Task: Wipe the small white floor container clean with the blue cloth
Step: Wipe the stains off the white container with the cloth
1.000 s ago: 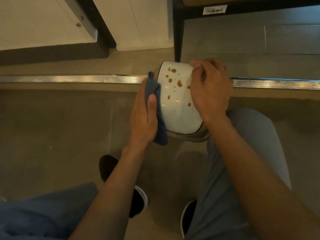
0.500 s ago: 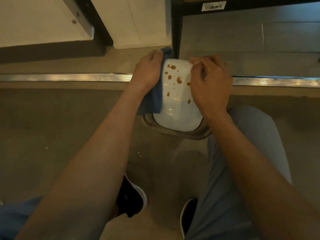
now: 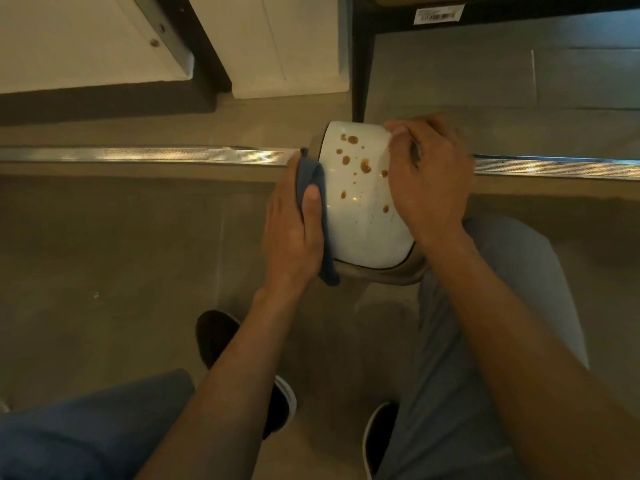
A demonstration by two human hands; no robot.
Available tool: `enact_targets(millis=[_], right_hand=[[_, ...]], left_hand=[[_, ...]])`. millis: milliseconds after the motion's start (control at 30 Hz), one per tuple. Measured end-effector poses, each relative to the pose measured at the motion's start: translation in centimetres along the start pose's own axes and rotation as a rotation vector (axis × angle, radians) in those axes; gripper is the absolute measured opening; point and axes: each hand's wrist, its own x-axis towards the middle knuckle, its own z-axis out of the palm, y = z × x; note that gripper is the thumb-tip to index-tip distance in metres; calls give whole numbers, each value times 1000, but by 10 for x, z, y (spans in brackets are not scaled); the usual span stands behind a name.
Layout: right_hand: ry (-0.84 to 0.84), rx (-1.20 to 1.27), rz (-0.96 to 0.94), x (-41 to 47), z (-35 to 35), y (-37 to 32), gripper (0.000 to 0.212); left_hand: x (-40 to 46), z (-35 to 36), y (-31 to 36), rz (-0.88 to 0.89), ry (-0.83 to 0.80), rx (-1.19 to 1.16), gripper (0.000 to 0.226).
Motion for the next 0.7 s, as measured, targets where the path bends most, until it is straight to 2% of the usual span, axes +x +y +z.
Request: enact_targets(millis=[100,233,333,400,500,600,700], right_hand=[[2,8,0,0,0,0,35],[-5,17,1,0,0,0,35],[-11,21,27,1,1,-3,35],[-11,7,32,0,1,-4,36],[-11,-10,37,-1,0,-5,37],[-10,-23,32,-1,1,-5,38],[-8,-20,26,-1,1,-5,38]], left_hand=[[34,-6,23,-45,-70,-18,48],[88,-9,54,-120,-272,78,35],[108,-6,63,-196,-333,92,38],[103,-5,60,-200,-294,53,39],[70,-6,44,-117,-140,-20,36],[21,-5,16,-13,-57,-43,48],[-20,-1,-8,3,-1,21,65]])
